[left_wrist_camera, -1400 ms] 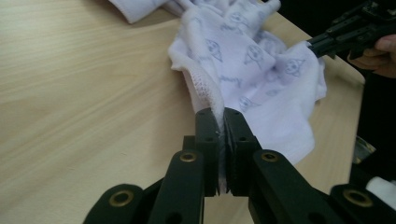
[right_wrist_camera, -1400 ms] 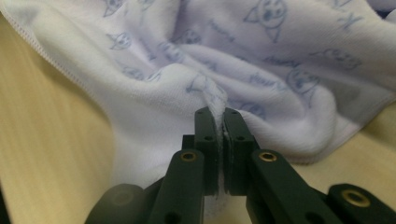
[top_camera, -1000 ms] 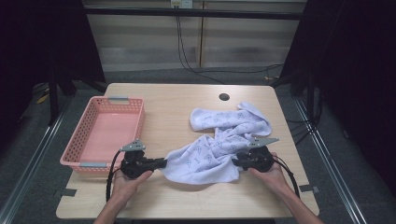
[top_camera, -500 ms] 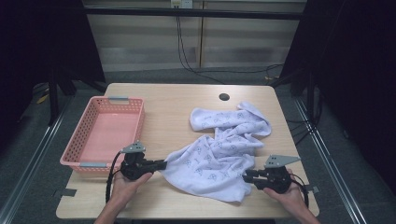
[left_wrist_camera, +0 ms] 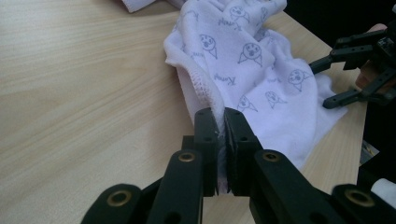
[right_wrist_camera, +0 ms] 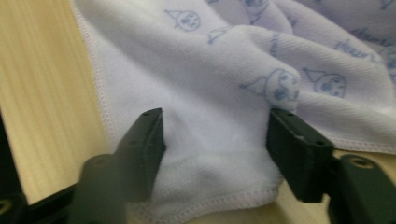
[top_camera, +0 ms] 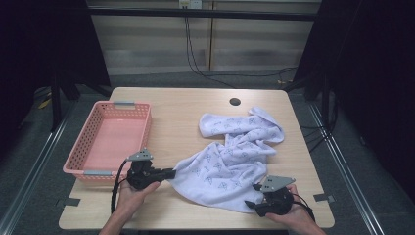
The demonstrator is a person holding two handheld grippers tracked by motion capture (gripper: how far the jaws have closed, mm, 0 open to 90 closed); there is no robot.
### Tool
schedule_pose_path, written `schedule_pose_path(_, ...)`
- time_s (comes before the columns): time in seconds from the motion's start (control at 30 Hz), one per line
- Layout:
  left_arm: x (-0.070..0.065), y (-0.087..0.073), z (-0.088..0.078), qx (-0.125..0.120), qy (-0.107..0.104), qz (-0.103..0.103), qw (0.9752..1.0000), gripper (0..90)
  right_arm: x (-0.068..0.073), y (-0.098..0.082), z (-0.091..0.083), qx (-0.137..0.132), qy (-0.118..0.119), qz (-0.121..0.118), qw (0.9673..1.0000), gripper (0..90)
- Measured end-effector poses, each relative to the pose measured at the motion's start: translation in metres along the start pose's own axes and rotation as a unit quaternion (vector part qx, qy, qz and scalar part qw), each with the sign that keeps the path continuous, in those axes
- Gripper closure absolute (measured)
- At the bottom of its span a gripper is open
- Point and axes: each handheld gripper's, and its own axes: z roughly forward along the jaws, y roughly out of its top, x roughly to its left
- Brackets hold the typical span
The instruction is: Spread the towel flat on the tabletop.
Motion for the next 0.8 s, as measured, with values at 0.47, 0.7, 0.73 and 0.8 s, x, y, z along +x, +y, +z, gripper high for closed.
schedule_pose_path(0.47,-0.001,0.043,-0.002,-0.061,-0.022,-0.001,0.9979,86.0,-0.067,0.028,-0.034,-0.108,0.013,0.149,0.9829,82.9)
schedule_pose_path(0.7,-0.003,0.091,0.0,-0.091,-0.018,0.011,0.9956,86.0,-0.108,0.071,-0.062,-0.177,-0.021,0.162,0.9706,83.0)
schedule_pose_path(0.73,-0.003,0.098,-0.001,-0.09,-0.014,0.019,0.9957,86.1,-0.111,0.078,-0.066,-0.183,-0.024,0.161,0.9695,83.0)
schedule_pose_path(0.8,-0.004,0.113,-0.003,-0.099,-0.008,0.027,0.9947,86.0,-0.118,0.091,-0.072,-0.193,-0.034,0.156,0.9681,83.0)
